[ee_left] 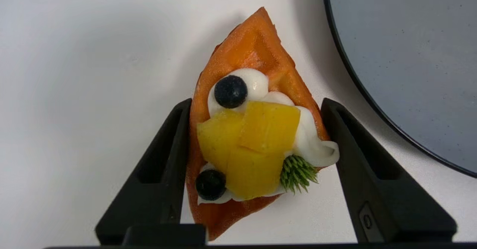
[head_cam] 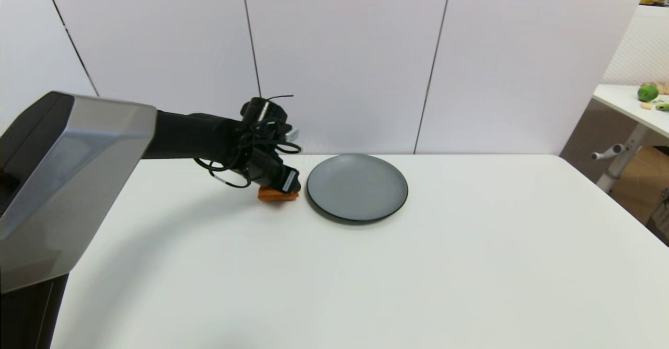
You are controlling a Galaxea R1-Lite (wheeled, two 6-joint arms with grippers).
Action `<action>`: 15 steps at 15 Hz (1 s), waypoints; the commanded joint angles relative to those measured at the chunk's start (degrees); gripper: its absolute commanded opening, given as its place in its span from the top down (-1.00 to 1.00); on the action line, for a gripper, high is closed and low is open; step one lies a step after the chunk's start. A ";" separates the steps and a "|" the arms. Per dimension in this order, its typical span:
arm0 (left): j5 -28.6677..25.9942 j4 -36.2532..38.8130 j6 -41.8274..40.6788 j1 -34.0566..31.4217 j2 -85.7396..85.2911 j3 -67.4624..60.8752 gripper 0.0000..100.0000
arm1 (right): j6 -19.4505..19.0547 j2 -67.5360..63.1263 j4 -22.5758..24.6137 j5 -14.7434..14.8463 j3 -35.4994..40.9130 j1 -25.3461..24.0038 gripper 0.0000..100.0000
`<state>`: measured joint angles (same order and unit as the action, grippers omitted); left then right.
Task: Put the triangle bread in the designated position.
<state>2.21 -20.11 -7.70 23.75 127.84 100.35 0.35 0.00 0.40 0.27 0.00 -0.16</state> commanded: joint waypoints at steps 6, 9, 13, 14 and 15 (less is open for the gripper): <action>0.08 0.34 0.41 -0.02 -3.74 0.02 -1.00 | 0.00 -0.09 0.04 0.00 0.09 -0.02 -1.00; 0.08 2.62 0.67 -0.02 -10.51 -0.51 -1.00 | 0.09 -0.09 0.04 0.00 0.09 -0.02 -1.00; 0.17 7.99 0.67 -0.28 -25.89 -8.68 -1.00 | 0.00 -0.09 0.04 0.00 0.09 -0.02 -1.00; 0.25 11.76 0.67 -0.28 -31.34 -14.92 -1.00 | 0.00 -0.09 -0.05 0.00 0.09 -0.02 -1.00; 0.34 17.92 0.32 -0.28 -39.07 -25.03 -1.00 | 0.00 -0.09 0.04 0.00 0.09 -0.02 -1.00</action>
<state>2.32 -13.14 -6.96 23.64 107.55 93.27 0.41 0.00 0.38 0.24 0.00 -0.16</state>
